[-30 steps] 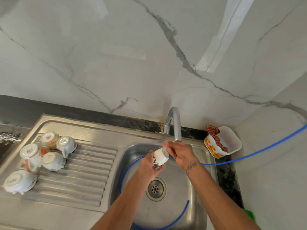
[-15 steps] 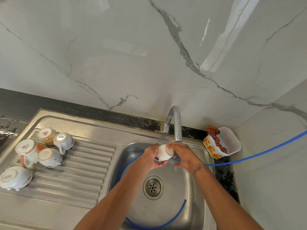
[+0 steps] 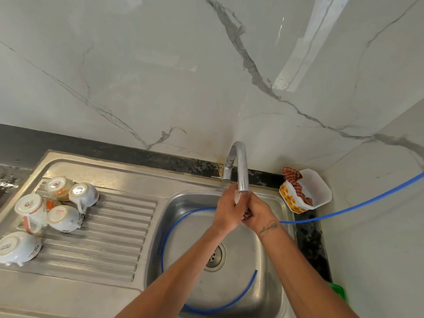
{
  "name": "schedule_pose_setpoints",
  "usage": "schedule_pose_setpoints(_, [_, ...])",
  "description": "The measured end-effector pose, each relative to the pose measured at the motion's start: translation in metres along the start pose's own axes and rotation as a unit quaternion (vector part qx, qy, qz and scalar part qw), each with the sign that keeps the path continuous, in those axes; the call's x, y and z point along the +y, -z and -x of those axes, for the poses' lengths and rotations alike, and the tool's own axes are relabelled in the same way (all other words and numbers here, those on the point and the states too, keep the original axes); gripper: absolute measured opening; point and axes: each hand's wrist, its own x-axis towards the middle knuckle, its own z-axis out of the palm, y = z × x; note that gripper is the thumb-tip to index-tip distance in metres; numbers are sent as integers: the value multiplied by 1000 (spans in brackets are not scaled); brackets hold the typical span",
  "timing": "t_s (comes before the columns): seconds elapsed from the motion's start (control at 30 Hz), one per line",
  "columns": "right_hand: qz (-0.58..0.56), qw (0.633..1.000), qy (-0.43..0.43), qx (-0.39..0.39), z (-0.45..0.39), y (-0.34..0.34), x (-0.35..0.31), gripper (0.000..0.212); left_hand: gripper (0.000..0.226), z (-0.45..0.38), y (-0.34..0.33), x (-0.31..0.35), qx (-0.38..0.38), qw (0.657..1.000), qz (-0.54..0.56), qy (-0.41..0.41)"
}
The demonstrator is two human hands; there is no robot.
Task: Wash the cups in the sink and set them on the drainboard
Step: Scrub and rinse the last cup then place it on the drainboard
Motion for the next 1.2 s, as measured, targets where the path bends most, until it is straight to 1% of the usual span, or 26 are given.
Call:
schedule_pose_setpoints(0.03, [-15, 1000, -8, -19, 4, -4, -2, 24, 30, 2, 1, -3, 23, 998, -17, -59])
schedule_pose_setpoints(0.1, [-19, 999, -19, -45, 9, -11, -8, 18, 39, 1, 8, -10, 53, 986, -78, -138])
schedule_pose_setpoints(0.2, [-22, 999, -7, -41, 10, -20, -11, 17, 50, -10, 33, -23, 81, 968, -164, -173])
schedule_pose_setpoints(0.27, [22, 999, 32, -24, 9, -26, -6, 24, 54, -12, 48, -19, 86, 969, -170, -155])
schedule_pose_setpoints(0.3, [55, 997, 59, -13, 9, -28, -1, 29, 51, -12, 50, -14, 86, 972, -169, -138])
schedule_pose_setpoints(0.37, [127, 984, 122, -7, 15, -27, 7, 37, 36, -13, 48, -6, 87, 982, -146, -77])
schedule_pose_setpoints(0.4, [175, 971, 161, -4, 19, -25, 10, 37, 31, -17, 45, -5, 81, 989, -117, -27])
schedule_pose_setpoints(0.43, [236, 949, 211, -6, 28, -22, 11, 36, 30, -19, 41, -3, 78, 994, -59, 45])
schedule_pose_setpoints(0.47, [312, 912, 265, -11, 35, -21, 11, 36, 31, -22, 38, -1, 76, 987, 23, 136])
schedule_pose_setpoints(0.5, [409, 858, 311, -15, 39, -17, 12, 33, 33, -25, 37, 2, 73, 963, 118, 231])
schedule_pose_setpoints(0.53, [503, 791, 347, -17, 44, -15, 13, 30, 33, -28, 40, 4, 65, 927, 207, 306])
schedule_pose_setpoints(0.57, [580, 726, 370, -13, 48, -11, 17, 34, 31, -27, 44, 5, 46, 892, 270, 359])
schedule_pose_setpoints(0.6, [639, 663, 389, -3, 49, -5, 19, 46, 29, -27, 47, 6, 24, 866, 309, 393])
schedule_pose_setpoints(0.63, [651, 652, 389, 5, 49, 1, 19, 59, 28, -24, 51, 7, 3, 847, 337, 411])
schedule_pose_setpoints(0.67, [627, 680, 379, 13, 53, 4, 15, 66, 31, -21, 53, 7, -9, 836, 358, 416])
schedule_pose_setpoints(0.7, [585, 715, 383, 15, 56, 7, 12, 66, 35, -18, 54, 7, -15, 827, 379, 415])
schedule_pose_setpoints(0.73, [563, 726, 394, 16, 53, 10, 11, 59, 39, -17, 53, 7, -11, 818, 402, 411])
schedule_pose_setpoints(0.77, [563, 714, 416, 11, 52, 10, 15, 50, 42, -15, 52, 8, -12, 813, 420, 404])
schedule_pose_setpoints(0.83, [627, 636, 449, -2, 52, 19, 30, 36, 43, -12, 47, 12, -15, 809, 434, 397])
schedule_pose_setpoints(0.87, [654, 608, 451, -6, 54, 26, 36, 35, 43, -10, 45, 13, -16, 811, 431, 396])
schedule_pose_setpoints(0.93, [687, 570, 451, 2, 54, 38, 39, 45, 42, -5, 45, 8, -23, 823, 410, 391])
schedule_pose_setpoints(0.97, [690, 565, 451, 16, 53, 39, 33, 49, 40, -3, 45, 6, -21, 832, 395, 388])
schedule_pose_setpoints(1.0, [686, 569, 452, 29, 53, 37, 27, 52, 39, 1, 46, 3, -17, 838, 385, 387])
schedule_pose_setpoints(1.03, [687, 568, 452, 29, 53, 33, 22, 53, 38, 3, 47, 1, -16, 837, 385, 389])
schedule_pose_setpoints(1.13, [715, 532, 454, -12, 59, 31, 31, 53, 40, 5, 51, -3, -6, 828, 392, 400])
schedule_pose_setpoints(1.2, [727, 525, 441, -32, 57, 42, 39, 53, 38, 6, 57, -6, 3, 832, 385, 399])
